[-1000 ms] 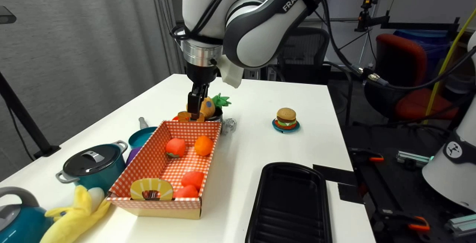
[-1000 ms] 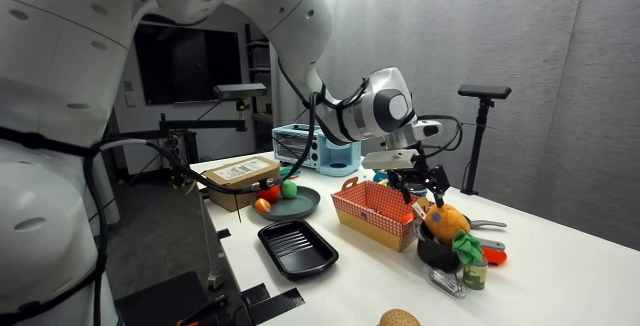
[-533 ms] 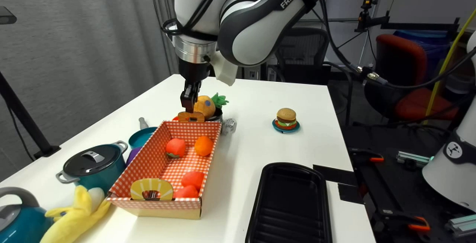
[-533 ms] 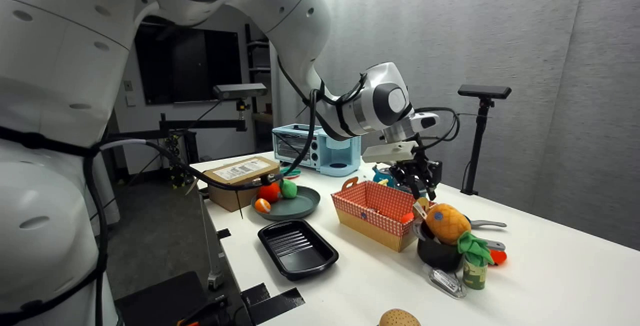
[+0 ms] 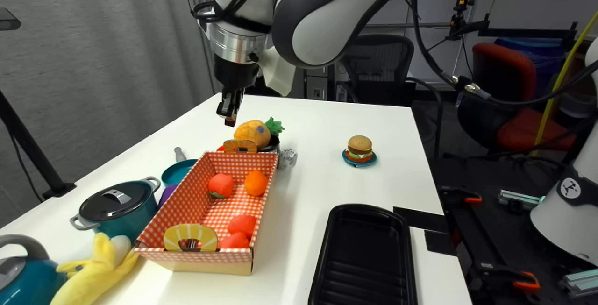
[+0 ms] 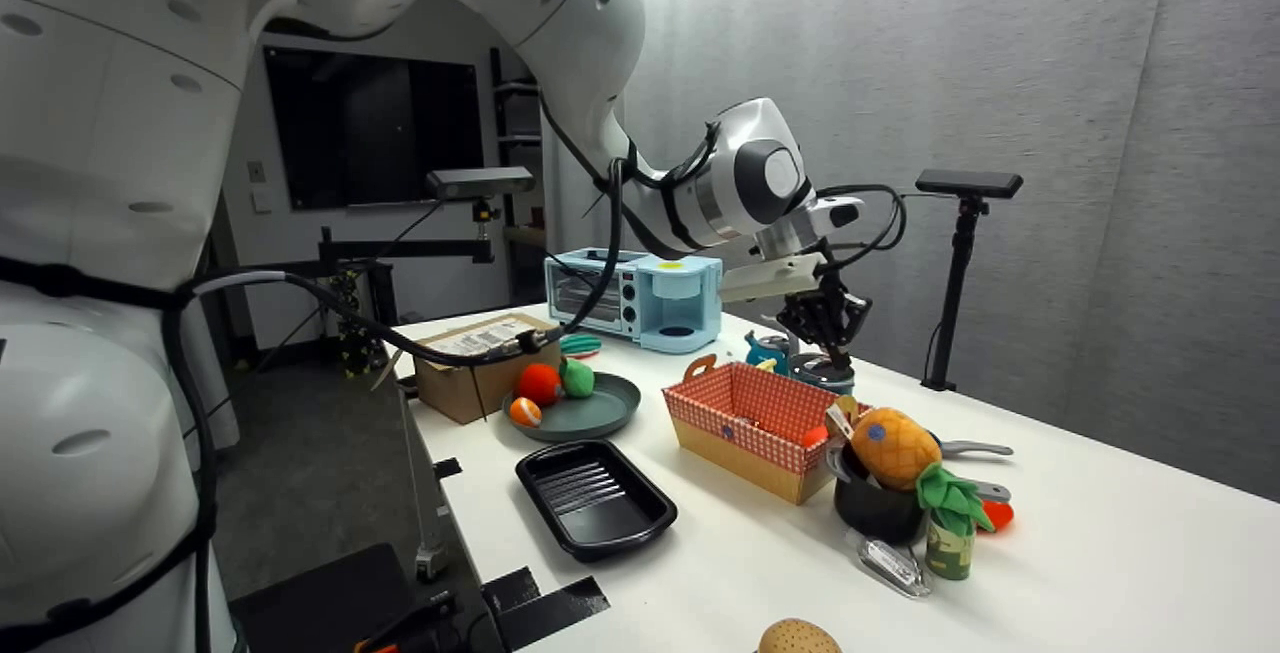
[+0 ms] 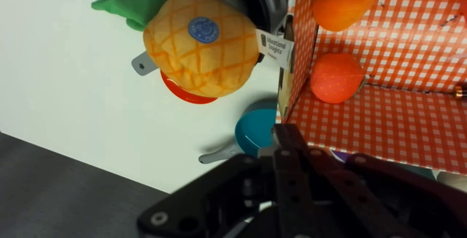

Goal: Put the pineapple plushy in the black pot and then pull the box forward

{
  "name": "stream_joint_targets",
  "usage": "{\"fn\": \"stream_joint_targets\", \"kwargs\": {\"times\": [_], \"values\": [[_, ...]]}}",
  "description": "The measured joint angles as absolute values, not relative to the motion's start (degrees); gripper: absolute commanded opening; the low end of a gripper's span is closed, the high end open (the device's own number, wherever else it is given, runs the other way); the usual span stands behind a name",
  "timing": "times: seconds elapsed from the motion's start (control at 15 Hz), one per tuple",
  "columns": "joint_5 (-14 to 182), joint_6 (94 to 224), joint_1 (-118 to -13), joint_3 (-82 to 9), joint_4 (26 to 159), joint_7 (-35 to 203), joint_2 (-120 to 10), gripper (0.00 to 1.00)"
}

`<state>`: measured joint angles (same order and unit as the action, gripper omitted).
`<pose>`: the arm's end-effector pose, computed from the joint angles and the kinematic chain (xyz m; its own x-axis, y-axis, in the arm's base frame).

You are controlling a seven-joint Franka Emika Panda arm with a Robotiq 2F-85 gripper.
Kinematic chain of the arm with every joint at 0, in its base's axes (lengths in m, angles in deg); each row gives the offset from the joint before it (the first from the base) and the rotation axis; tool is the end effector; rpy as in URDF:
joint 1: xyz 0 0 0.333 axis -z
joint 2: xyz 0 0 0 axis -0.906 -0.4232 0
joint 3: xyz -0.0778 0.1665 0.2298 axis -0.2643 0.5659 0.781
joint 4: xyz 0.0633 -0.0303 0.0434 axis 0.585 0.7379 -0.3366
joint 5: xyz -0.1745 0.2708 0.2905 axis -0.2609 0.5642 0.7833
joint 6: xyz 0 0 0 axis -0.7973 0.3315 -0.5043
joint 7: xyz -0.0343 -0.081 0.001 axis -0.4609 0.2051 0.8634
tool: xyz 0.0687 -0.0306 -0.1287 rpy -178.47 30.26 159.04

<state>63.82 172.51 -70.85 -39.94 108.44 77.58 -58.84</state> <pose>0.6950 -0.0161 0.2685 0.9323 0.1518 0.3284 0.0535 -0.9556 0.2898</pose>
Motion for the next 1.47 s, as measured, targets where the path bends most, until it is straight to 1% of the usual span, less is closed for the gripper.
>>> {"fn": "stream_joint_targets", "kwargs": {"times": [0.67, 1.47], "values": [[63.62, 170.28, -74.64, -38.67, 108.3, 77.24, -61.22, 0.0], [72.98, 170.33, -67.92, -39.72, 107.52, 77.05, -66.84, 0.0]]}}
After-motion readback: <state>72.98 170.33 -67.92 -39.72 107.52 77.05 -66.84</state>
